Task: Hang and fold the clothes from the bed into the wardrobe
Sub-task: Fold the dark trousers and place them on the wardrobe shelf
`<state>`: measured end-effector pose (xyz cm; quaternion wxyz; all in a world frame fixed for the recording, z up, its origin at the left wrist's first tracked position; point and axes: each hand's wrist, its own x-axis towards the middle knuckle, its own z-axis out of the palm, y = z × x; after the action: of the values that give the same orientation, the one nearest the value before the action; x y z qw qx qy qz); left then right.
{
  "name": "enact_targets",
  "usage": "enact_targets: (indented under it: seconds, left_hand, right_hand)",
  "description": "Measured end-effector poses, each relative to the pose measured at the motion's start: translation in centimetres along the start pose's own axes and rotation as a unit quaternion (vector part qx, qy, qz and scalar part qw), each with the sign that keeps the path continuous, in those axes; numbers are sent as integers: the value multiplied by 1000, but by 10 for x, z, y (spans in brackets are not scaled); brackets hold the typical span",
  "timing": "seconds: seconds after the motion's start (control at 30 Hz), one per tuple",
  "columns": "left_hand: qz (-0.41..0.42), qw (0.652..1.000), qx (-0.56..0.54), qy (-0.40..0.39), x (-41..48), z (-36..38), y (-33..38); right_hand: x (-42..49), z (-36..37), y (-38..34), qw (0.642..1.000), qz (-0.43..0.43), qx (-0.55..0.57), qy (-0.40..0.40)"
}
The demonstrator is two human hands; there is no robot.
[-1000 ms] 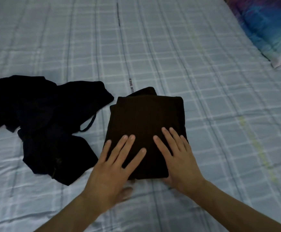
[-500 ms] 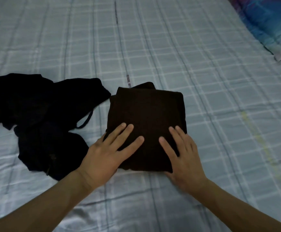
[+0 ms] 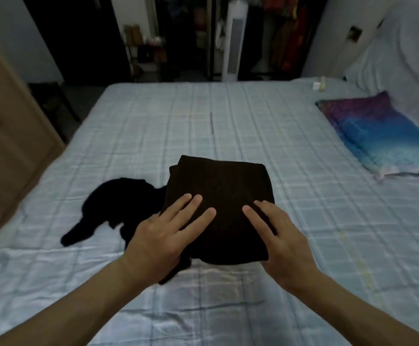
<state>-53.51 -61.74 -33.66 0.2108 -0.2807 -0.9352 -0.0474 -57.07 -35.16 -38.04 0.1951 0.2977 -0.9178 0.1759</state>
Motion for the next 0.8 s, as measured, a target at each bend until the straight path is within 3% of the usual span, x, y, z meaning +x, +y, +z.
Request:
enact_targets:
  seconds: [0.27, 0.37, 0.57, 0.8]
  left_hand:
    - [-96, 988, 116, 24, -63, -238, -17]
    - [-117, 978, 172, -5, -77, -286, -22]
    - [-244, 934, 261, -28, -156, -389, -20]
    - [-377, 861, 338, -50, -288, -473, 0]
  right_hand:
    - [103, -120, -155, 986, -152, 33, 53]
    - [129, -128, -186, 977, -186, 37, 95]
    - [178, -133, -310, 942, -282, 149, 104]
    - [194, -112, -476, 878, -406, 246, 58]
